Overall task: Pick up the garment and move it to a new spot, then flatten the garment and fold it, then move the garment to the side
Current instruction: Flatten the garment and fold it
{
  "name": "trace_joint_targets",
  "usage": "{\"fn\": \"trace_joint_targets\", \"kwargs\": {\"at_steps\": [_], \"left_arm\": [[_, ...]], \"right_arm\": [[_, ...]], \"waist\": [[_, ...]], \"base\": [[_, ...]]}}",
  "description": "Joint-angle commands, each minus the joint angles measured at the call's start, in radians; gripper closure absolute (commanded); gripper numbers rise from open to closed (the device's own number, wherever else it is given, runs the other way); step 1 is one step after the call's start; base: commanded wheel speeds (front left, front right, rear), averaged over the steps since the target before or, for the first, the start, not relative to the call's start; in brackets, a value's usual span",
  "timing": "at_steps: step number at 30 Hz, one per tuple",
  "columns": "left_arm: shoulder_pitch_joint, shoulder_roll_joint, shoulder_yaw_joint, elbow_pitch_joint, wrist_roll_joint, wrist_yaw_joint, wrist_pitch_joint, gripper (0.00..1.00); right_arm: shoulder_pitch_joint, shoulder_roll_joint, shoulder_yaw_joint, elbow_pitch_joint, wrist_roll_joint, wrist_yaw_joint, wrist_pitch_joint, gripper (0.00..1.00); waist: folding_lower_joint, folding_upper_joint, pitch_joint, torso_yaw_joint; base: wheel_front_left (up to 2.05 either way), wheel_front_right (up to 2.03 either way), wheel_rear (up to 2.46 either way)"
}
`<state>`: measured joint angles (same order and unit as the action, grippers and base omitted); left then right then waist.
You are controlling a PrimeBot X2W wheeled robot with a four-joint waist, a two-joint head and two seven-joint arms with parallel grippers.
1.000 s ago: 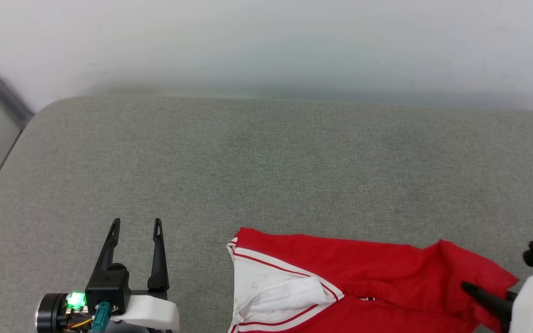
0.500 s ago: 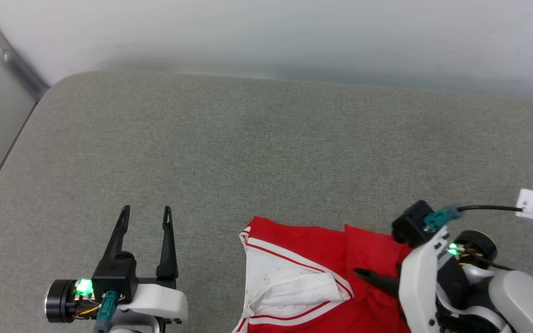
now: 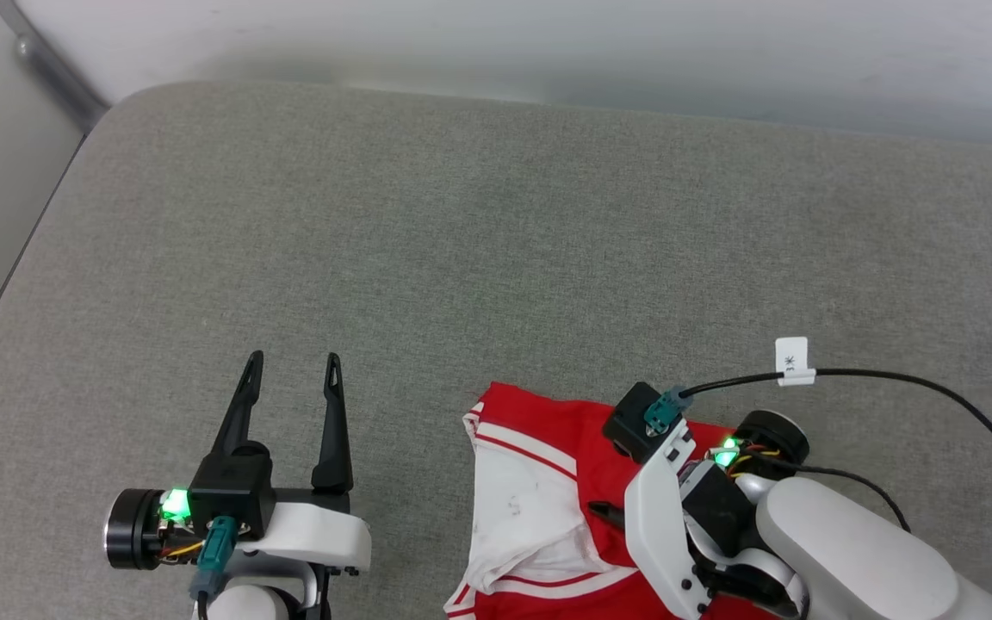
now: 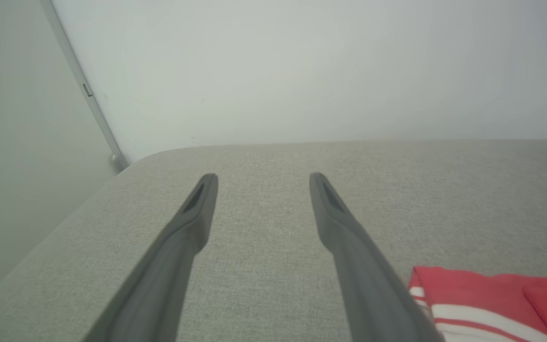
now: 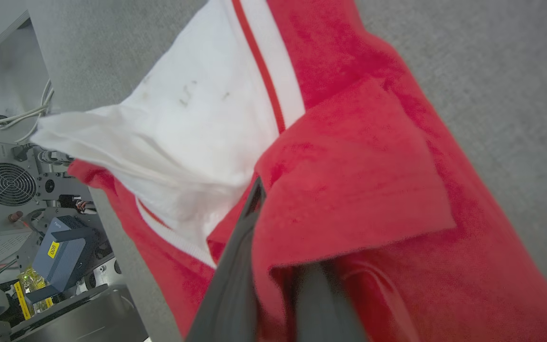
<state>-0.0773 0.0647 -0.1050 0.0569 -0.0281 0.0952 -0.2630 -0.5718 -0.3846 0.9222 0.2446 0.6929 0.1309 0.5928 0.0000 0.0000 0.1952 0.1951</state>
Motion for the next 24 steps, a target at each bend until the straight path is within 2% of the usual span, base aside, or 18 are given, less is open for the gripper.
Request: {"fn": "trace_joint_targets", "kwargs": {"at_steps": [1, 4, 5, 6, 7, 12, 15, 19, 24], "left_arm": [[-0.01, -0.001, -0.002, 0.001, 0.001, -0.002, -0.002, 0.0], [0.0, -0.005, 0.003, 0.004, -0.006, 0.002, -0.002, 0.0], [0.004, -0.006, 0.005, 0.005, -0.006, 0.004, -0.002, 0.0], [0.01, -0.006, 0.007, 0.008, -0.006, 0.004, -0.002, 0.0], [0.014, -0.006, 0.009, 0.01, -0.004, 0.004, -0.002, 0.0], [0.037, -0.002, 0.022, 0.016, 0.009, -0.005, -0.002, 0.0], [0.056, 0.003, 0.03, 0.012, 0.011, -0.006, -0.002, 0.0], [0.075, 0.005, 0.032, 0.006, 0.017, -0.013, -0.002, 0.0], [0.095, 0.004, 0.028, 0.0, 0.02, -0.013, -0.002, 0.0]], "right_arm": [[-0.002, 0.007, 0.017, 0.019, 0.011, 0.0, -0.008, 1.0], [-0.011, 0.002, 0.053, 0.057, 0.019, 0.0, -0.042, 1.0], [-0.019, -0.005, 0.067, 0.058, 0.006, 0.0, -0.061, 0.73], [-0.024, -0.015, 0.073, 0.057, -0.006, -0.001, -0.089, 0.31], [-0.025, -0.021, 0.074, 0.053, -0.01, -0.001, -0.117, 0.0], [0.0, -0.081, 0.049, -0.027, -0.04, -0.001, -0.243, 0.0], [0.032, -0.128, -0.007, -0.107, -0.061, 0.0, -0.29, 0.0], [0.089, -0.169, -0.187, -0.199, -0.108, -0.001, -0.368, 0.0], [0.204, -0.107, -0.5, -0.235, -0.243, -0.001, -0.531, 0.0]], "waist": [[0.0, 0.0, 0.008, 0.008], [0.0, 0.0, 0.011, 0.006], [0.0, 0.0, 0.009, 0.004], [0.0, 0.0, 0.004, 0.002], [0.0, 0.0, -0.003, -0.001], [0.0, 0.0, -0.049, -0.028], [0.0, 0.0, -0.08, -0.052], [0.0, 0.0, -0.111, -0.085], [0.0, 0.0, -0.141, -0.118]], "base": [[0.0, 0.0, 0.0], [0.0, 0.0, 0.0], [0.0, 0.0, 0.0], [0.0, 0.0, 0.0], [0.0, 0.0, 0.0], [0.0, 0.0, 0.0], [0.0, 0.0, 0.0], [0.0, 0.0, 0.0], [0.0, 0.0, 0.0]]}}
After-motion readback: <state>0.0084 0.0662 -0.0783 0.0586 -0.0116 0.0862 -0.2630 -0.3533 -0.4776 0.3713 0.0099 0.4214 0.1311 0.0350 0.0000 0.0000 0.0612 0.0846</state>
